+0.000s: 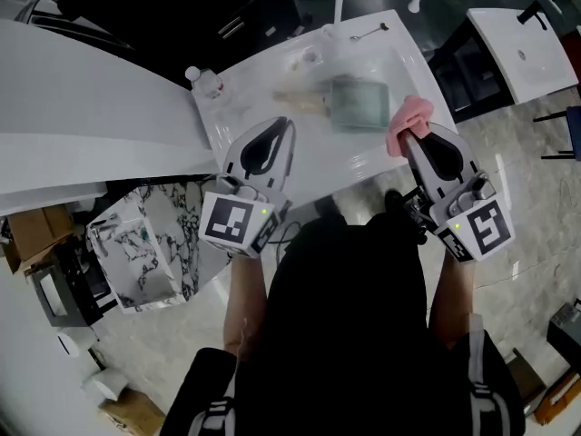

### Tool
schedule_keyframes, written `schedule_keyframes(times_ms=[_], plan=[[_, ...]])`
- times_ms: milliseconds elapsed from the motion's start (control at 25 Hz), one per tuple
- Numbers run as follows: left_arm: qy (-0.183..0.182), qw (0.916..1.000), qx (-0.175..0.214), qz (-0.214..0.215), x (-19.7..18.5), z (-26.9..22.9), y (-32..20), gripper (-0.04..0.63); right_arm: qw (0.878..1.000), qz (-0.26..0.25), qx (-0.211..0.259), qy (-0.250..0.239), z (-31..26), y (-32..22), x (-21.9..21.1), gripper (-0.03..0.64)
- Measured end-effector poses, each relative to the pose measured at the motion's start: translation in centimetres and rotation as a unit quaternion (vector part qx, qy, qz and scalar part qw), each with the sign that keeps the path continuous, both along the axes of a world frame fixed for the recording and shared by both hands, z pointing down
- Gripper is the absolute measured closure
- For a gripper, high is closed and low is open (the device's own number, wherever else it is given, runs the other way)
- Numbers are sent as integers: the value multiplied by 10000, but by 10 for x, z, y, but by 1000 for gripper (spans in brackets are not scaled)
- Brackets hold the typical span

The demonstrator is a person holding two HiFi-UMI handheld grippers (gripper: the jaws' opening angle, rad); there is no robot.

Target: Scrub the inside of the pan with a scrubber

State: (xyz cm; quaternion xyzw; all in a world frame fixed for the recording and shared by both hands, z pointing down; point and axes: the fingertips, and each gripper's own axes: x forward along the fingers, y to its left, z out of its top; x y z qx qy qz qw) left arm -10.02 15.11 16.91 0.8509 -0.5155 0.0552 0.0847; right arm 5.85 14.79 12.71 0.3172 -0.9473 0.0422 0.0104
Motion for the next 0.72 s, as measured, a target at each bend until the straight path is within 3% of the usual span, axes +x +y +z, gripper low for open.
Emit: schedule_keyframes(times_ms=[80,240,440,720], plan=[[26,10000,-62,69,-3,5,1,542,9998,26,109,192,3,3,-9,578],[56,9992,-221,327,-2,25,5,541,9995,164,-166,214,20,10,-12,575],[-757,9923,-426,880,15,64,9,542,9959,296,-560,651,51,20,-8,572],[-859,9856,-1014,1043,31,115,-1,543,9830,-122,-1377,1205,113,9,-12,572]])
